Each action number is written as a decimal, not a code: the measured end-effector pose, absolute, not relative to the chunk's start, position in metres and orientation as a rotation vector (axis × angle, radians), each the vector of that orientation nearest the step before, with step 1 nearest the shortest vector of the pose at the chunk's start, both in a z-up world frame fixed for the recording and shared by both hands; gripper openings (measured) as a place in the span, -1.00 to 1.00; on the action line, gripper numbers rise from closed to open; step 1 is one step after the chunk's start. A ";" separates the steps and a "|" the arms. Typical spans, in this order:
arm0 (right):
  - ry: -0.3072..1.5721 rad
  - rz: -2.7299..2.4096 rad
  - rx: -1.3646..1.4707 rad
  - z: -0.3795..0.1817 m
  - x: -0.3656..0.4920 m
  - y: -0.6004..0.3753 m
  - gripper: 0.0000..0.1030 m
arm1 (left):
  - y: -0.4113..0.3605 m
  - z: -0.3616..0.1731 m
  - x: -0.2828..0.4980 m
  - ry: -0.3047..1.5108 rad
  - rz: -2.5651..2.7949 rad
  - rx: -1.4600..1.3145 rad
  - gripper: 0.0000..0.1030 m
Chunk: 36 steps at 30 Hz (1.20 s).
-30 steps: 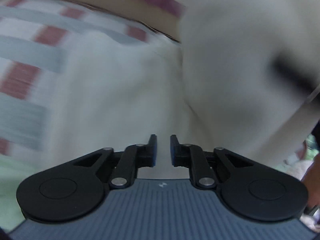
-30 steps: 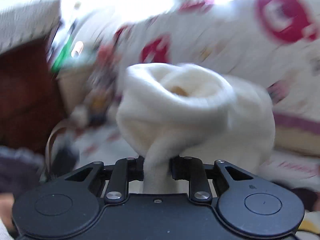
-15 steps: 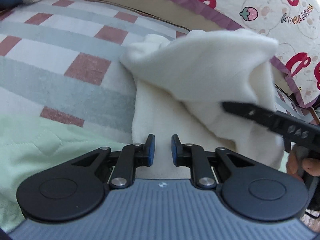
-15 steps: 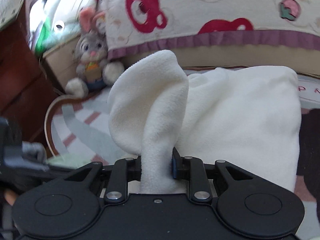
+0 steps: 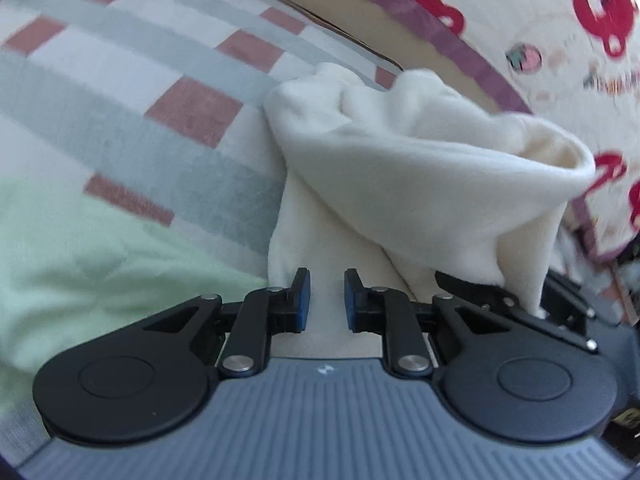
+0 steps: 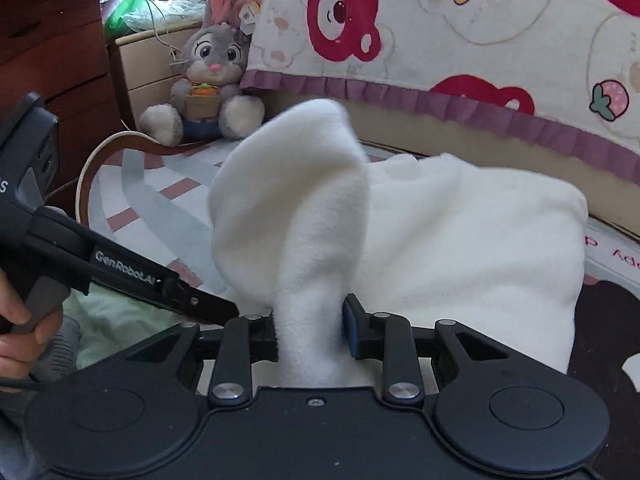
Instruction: Fold clothes
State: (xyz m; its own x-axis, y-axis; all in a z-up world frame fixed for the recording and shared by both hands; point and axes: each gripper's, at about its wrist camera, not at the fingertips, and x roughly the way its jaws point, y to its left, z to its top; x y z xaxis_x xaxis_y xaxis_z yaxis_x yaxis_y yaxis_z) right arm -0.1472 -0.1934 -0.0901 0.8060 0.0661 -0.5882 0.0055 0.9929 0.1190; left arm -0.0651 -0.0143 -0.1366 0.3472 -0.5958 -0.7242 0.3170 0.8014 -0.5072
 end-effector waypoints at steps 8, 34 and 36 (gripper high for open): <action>0.682 0.031 0.109 -0.082 -0.144 -0.189 -0.28 | -0.015 -0.119 -0.072 1.029 -0.598 -0.275 -0.59; 0.839 0.143 0.075 -0.079 -0.239 -0.211 0.31 | -0.050 -0.034 -0.062 0.818 -0.760 -0.252 0.10; 0.844 0.128 0.037 -0.080 -0.240 -0.207 0.31 | -0.064 -0.034 -0.060 0.822 -0.789 -0.183 0.25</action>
